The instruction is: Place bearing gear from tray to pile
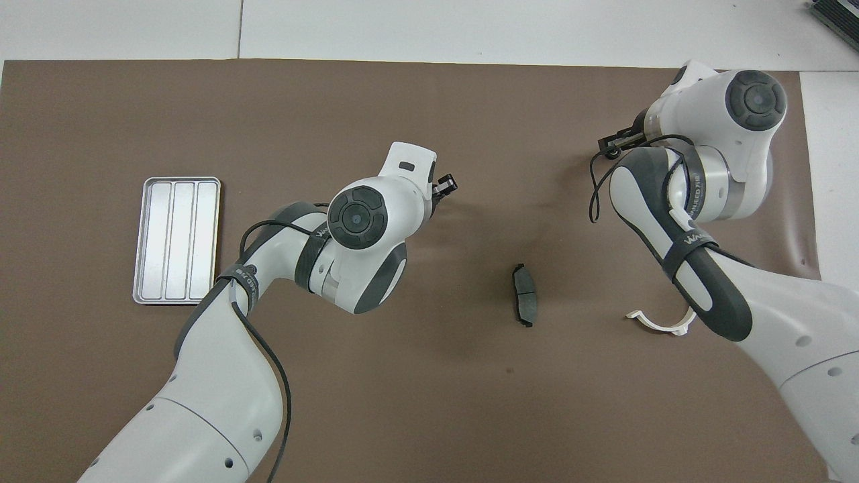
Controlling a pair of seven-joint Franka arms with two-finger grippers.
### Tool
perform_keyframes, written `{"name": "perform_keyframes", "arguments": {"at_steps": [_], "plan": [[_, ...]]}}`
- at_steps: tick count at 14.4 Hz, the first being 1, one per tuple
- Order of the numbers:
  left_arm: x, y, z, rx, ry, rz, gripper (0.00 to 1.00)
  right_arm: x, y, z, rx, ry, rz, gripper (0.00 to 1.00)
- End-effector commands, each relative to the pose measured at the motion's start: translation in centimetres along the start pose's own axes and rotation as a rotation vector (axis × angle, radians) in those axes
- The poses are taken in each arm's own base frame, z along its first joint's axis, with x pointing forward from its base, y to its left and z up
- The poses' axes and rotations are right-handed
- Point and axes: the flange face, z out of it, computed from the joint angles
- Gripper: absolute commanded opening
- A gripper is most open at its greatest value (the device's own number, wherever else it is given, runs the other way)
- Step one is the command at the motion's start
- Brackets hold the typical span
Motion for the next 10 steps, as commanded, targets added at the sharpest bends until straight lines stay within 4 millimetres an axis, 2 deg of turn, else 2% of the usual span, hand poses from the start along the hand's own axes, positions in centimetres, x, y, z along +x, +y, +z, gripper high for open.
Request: {"name": "perform_keyframes", "arguments": {"at_steps": [1, 3, 4, 5, 6, 8, 10], "plan": [[-0.8, -1.0, 0.8, 0.007, -0.003, 0.001, 0.01, 0.7, -5.0, -0.3, 0.025, -0.034, 0.047, 0.63], [-1.0, -1.3, 1.1, 0.011, -0.005, -0.001, 0.06, 1.3, -7.3, -0.8, 0.028, -0.038, 0.097, 0.63], [-1.0, -1.4, 1.1, 0.012, -0.005, -0.001, 0.22, 1.8, -8.1, -1.1, 0.030, -0.031, 0.099, 0.62], [-1.2, -1.7, 1.3, 0.019, -0.009, 0.000, 0.48, 1.7, -8.4, -0.9, 0.031, -0.042, 0.097, 0.62], [-1.3, -1.9, 1.4, 0.022, -0.011, 0.000, 0.60, 1.8, -8.5, -1.1, 0.030, -0.040, 0.095, 0.62], [-1.3, -1.7, 1.3, 0.028, -0.016, -0.004, 1.00, 2.0, -10.0, -1.2, 0.036, -0.042, 0.075, 0.62], [-1.3, -1.7, 0.8, 0.066, -0.035, -0.005, 1.00, 2.1, -11.8, -1.4, 0.039, -0.046, 0.087, 0.62]]}}
